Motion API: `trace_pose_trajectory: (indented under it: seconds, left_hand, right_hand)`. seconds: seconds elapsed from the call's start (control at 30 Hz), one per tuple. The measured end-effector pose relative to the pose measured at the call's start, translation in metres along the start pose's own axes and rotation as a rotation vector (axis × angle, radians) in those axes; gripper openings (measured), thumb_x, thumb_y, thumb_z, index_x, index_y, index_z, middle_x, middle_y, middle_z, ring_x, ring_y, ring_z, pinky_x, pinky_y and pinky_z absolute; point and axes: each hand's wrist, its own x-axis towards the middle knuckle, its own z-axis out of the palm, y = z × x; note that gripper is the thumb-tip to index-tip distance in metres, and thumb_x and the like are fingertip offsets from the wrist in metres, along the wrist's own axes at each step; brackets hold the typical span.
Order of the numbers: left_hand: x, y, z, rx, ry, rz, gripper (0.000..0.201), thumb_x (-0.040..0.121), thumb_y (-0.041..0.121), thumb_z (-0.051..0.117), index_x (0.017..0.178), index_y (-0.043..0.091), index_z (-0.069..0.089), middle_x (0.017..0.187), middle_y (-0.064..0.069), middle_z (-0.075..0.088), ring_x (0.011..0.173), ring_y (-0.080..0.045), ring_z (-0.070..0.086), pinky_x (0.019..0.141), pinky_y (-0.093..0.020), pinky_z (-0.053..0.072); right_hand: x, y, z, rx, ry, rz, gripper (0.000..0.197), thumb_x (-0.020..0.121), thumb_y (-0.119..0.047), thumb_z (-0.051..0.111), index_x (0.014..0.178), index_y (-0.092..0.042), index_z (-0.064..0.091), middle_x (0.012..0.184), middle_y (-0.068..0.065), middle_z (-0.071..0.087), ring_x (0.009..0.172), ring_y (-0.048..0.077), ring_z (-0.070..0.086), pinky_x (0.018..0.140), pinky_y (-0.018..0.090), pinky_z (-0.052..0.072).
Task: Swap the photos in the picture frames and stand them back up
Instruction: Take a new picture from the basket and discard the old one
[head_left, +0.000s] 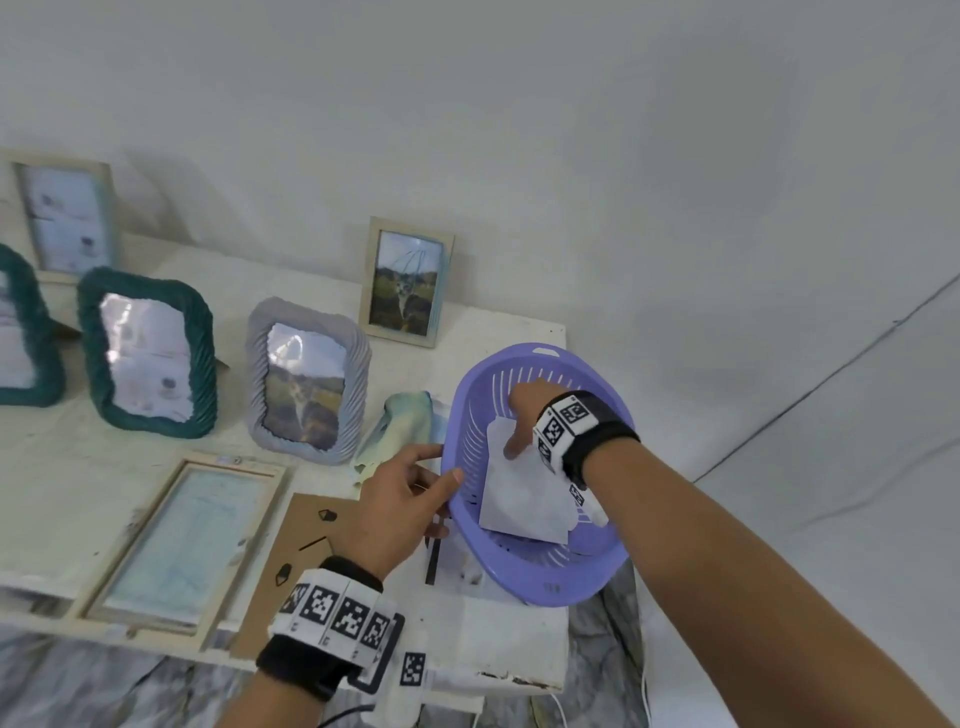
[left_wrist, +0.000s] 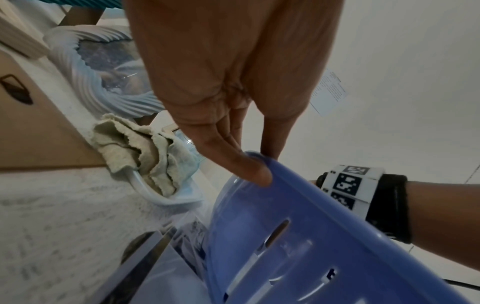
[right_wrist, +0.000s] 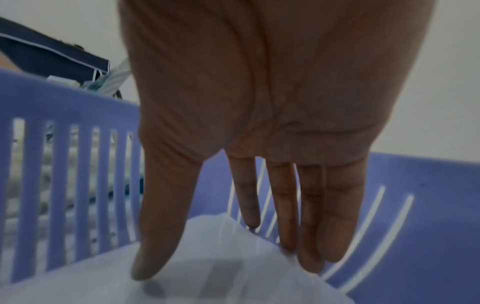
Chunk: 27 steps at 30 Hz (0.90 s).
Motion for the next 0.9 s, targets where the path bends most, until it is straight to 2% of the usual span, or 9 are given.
trace_pose_trajectory:
  seconds: [0.1, 0.17, 0.27, 0.37, 0.47, 0.6, 0.7, 0.8, 0.9]
  left_hand:
    - [0.0, 0.001, -0.001, 0.019, -0.011, 0.005, 0.033, 0.09, 0.02, 0.068, 0.121, 0.015, 0.059, 0.076, -0.013, 0.069, 0.063, -0.016, 0.067, 0.052, -0.029, 0.057]
    - [0.001, 0.001, -0.001, 0.013, -0.017, 0.001, 0.033, 0.09, 0.02, 0.068, 0.121, 0.015, 0.059, 0.075, -0.012, 0.069, 0.062, -0.015, 0.067, 0.052, -0.029, 0.057]
    - [0.001, 0.001, -0.002, 0.007, -0.025, -0.001, 0.033, 0.089, 0.02, 0.069, 0.121, 0.015, 0.059, 0.072, -0.008, 0.068, 0.063, -0.016, 0.067, 0.052, -0.032, 0.057]
    - [0.001, 0.001, -0.003, 0.021, -0.028, 0.003, 0.033, 0.089, 0.021, 0.069, 0.121, 0.016, 0.059, 0.071, -0.007, 0.068, 0.063, -0.017, 0.067, 0.053, -0.034, 0.058]
    - [0.001, 0.002, -0.005, 0.081, -0.024, 0.022, 0.034, 0.089, 0.026, 0.069, 0.122, 0.02, 0.059, 0.077, -0.005, 0.069, 0.068, -0.017, 0.068, 0.057, -0.034, 0.06]
    - [0.005, 0.003, -0.008, 0.19, 0.042, 0.091, 0.037, 0.086, 0.035, 0.071, 0.119, 0.022, 0.061, 0.096, 0.003, 0.066, 0.084, -0.012, 0.065, 0.073, -0.037, 0.059]
    - [0.008, 0.015, -0.012, 0.215, 0.092, 0.203, 0.034, 0.085, 0.035, 0.072, 0.116, 0.022, 0.065, 0.107, 0.007, 0.065, 0.098, -0.01, 0.061, 0.086, -0.03, 0.052]
    - [0.01, 0.035, -0.018, 0.151, 0.033, 0.269, 0.031, 0.087, 0.03, 0.07, 0.117, 0.022, 0.066, 0.111, 0.005, 0.066, 0.104, -0.008, 0.062, 0.087, -0.024, 0.052]
    - [0.008, 0.057, -0.03, 0.066, -0.049, 0.315, 0.028, 0.088, 0.022, 0.069, 0.116, 0.02, 0.066, 0.101, 0.007, 0.071, 0.094, -0.003, 0.065, 0.081, -0.018, 0.051]
  right_hand:
    - [0.007, 0.0, 0.011, -0.064, -0.031, -0.018, 0.056, 0.065, -0.049, 0.082, 0.101, -0.013, 0.059, 0.096, 0.008, 0.066, 0.075, 0.027, 0.064, 0.056, 0.032, 0.047]
    - [0.009, 0.001, 0.012, -0.077, -0.03, -0.025, 0.069, 0.067, -0.049, 0.082, 0.117, -0.011, 0.054, 0.107, 0.01, 0.063, 0.088, 0.03, 0.064, 0.062, 0.034, 0.047]
    - [0.008, 0.002, 0.01, -0.116, 0.047, -0.008, 0.088, 0.071, -0.046, 0.08, 0.139, -0.012, 0.035, 0.122, 0.013, 0.057, 0.107, 0.036, 0.059, 0.079, 0.042, 0.049]
    - [0.003, -0.001, 0.0, -0.177, 0.151, 0.021, 0.057, 0.087, -0.025, 0.066, 0.134, -0.015, 0.037, 0.12, 0.011, 0.058, 0.109, 0.035, 0.057, 0.091, 0.046, 0.049]
    - [-0.008, 0.005, -0.018, 0.05, 0.141, 0.004, 0.033, 0.091, -0.01, 0.052, 0.123, -0.017, 0.046, 0.114, 0.009, 0.061, 0.099, 0.03, 0.06, 0.088, 0.041, 0.051]
    - [-0.041, 0.022, -0.044, 0.36, 0.237, -0.027, 0.024, 0.09, -0.009, 0.049, 0.111, -0.02, 0.054, 0.11, 0.007, 0.06, 0.094, 0.028, 0.057, 0.078, 0.031, 0.043]
    - [-0.077, 0.025, -0.062, 0.502, 0.362, -0.044, 0.022, 0.091, -0.011, 0.05, 0.107, -0.023, 0.057, 0.092, 0.001, 0.057, 0.086, 0.022, 0.054, 0.073, 0.029, 0.039]
    - [-0.113, 0.017, -0.075, 0.619, 0.471, -0.081, 0.02, 0.091, -0.015, 0.052, 0.106, -0.026, 0.058, 0.085, 0.001, 0.057, 0.075, 0.01, 0.053, 0.066, 0.022, 0.039]
    - [-0.136, -0.007, -0.078, 0.756, 0.52, -0.138, 0.019, 0.088, -0.015, 0.056, 0.101, -0.028, 0.061, 0.083, 0.004, 0.059, 0.068, 0.011, 0.053, 0.063, 0.022, 0.044]
